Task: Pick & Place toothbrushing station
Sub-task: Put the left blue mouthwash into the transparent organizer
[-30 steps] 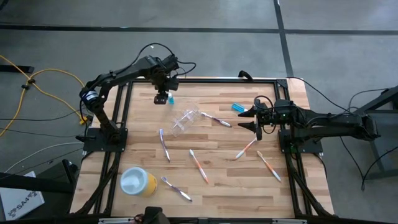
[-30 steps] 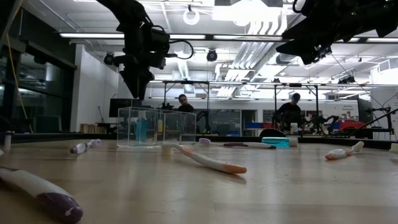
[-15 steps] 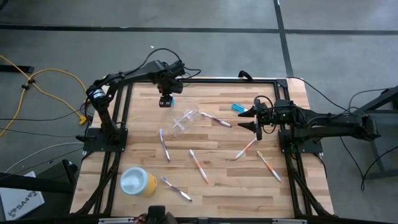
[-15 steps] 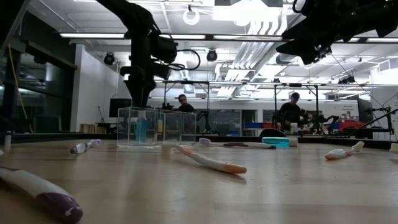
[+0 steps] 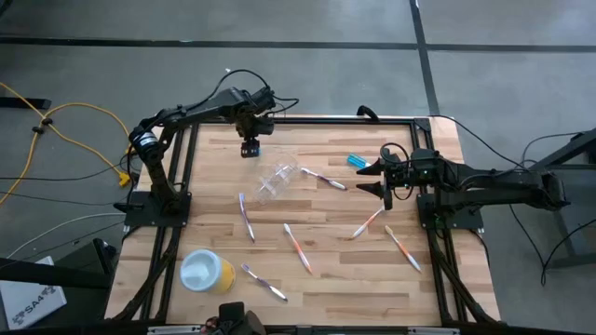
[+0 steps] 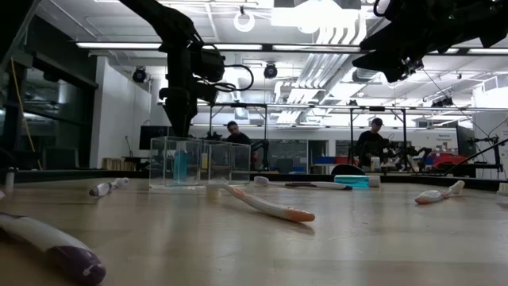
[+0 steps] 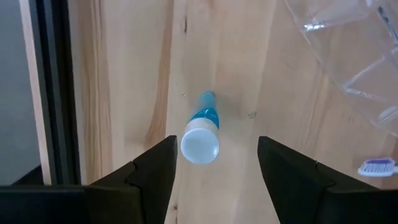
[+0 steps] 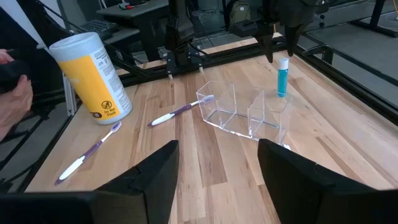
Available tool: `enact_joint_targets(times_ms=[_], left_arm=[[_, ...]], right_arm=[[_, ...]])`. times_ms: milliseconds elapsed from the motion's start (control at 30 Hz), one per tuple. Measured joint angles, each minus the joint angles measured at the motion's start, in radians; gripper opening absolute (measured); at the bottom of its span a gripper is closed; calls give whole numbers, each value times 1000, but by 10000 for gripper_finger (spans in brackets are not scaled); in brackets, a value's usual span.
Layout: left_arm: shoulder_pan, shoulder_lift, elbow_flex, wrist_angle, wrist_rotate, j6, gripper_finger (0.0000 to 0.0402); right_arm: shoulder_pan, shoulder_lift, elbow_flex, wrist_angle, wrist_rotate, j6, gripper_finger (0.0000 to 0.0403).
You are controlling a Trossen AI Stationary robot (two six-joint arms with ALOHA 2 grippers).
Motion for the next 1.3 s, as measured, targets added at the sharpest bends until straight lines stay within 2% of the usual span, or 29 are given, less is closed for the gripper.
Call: enact_joint_targets(times_ms=[667,933,1300], left_arm=[[-1,0,-44,57,1,28,218],[-4,-1,-122,112,-24,11,218],[-4,0,-139,172,-28,36,218]], right_arm=[[0,0,0,0,0,0,210],[0,0,0,0,0,0,210],[0,0,0,0,0,0,210]])
